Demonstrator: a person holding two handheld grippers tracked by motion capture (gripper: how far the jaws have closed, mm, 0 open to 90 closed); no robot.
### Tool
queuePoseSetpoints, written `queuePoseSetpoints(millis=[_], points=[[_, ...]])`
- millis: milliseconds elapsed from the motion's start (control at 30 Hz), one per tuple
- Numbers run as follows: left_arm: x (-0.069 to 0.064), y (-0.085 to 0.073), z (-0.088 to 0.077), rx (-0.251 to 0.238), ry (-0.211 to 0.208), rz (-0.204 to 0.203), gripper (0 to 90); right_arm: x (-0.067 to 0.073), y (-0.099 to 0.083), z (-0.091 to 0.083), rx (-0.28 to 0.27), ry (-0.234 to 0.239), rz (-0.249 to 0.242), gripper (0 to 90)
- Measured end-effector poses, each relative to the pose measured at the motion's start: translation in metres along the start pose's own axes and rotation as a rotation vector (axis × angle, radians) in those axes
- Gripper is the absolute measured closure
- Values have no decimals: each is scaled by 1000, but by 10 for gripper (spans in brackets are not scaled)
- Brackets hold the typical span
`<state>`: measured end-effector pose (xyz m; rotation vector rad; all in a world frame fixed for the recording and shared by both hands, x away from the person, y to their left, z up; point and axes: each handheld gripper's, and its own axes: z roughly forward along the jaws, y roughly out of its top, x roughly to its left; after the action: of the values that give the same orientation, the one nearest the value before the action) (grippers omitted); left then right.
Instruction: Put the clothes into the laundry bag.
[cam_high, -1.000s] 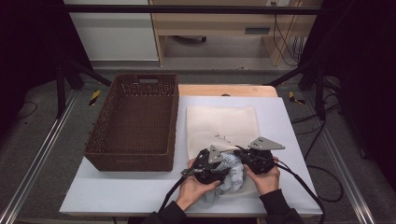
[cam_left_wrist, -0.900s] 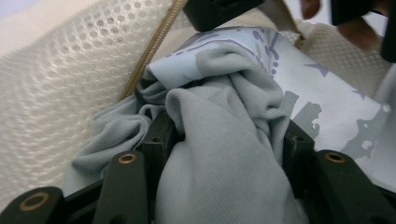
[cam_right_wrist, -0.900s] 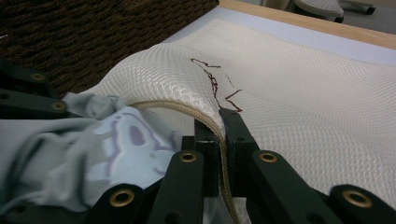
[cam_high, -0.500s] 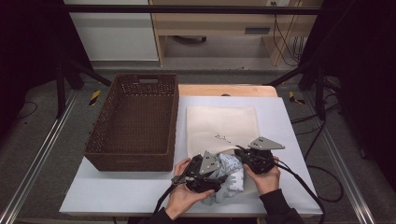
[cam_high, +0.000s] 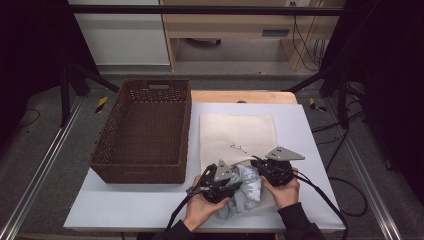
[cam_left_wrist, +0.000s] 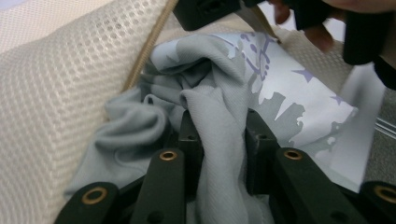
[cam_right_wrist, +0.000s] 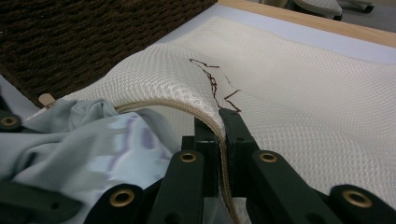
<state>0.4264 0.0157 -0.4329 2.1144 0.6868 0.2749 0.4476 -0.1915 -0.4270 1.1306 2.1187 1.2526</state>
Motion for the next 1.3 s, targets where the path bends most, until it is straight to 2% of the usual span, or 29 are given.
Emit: queuePoseSetpoints(millis=[167,267,400,500,667,767,900,967,1033,1100,1167,1200,1267,1300], points=[[-2,12,11,6,81,29,746,1,1,-2,-14,6,2,863],[2,16,20,22,106,23,744,0,1,-3,-18,11,2,863],[10,15,32,37,93,-9,716,1,0,-2,-11,12,2,863],[12,13,32,12,53,-12,653,1,0,-2,-7,10,3,862],[11,12,16,-37,-9,-6,468,0,0,-1,-6,8,1,862],[6,14,0,-64,-19,13,367,-1,0,-1,-4,5,-1,863],[-1,11,-24,-91,-16,42,286,-1,1,-3,-11,-2,3,862],[-1,7,-36,-94,-11,50,284,-2,1,-3,-10,-5,5,862],[2,4,-43,-66,-26,47,286,-1,1,-2,-8,-6,4,862],[3,-2,-45,-35,-35,48,330,-1,0,-2,-5,-5,4,862],[3,-8,-40,-12,-25,40,382,-1,0,-2,-5,-5,6,862],[3,-11,-36,-2,-29,29,445,-1,0,-2,-5,-6,6,862],[4,-16,-23,16,-56,7,547,0,0,-2,-4,-7,9,862],[4,-17,-18,32,-55,12,581,0,0,-2,-7,-6,6,862]])
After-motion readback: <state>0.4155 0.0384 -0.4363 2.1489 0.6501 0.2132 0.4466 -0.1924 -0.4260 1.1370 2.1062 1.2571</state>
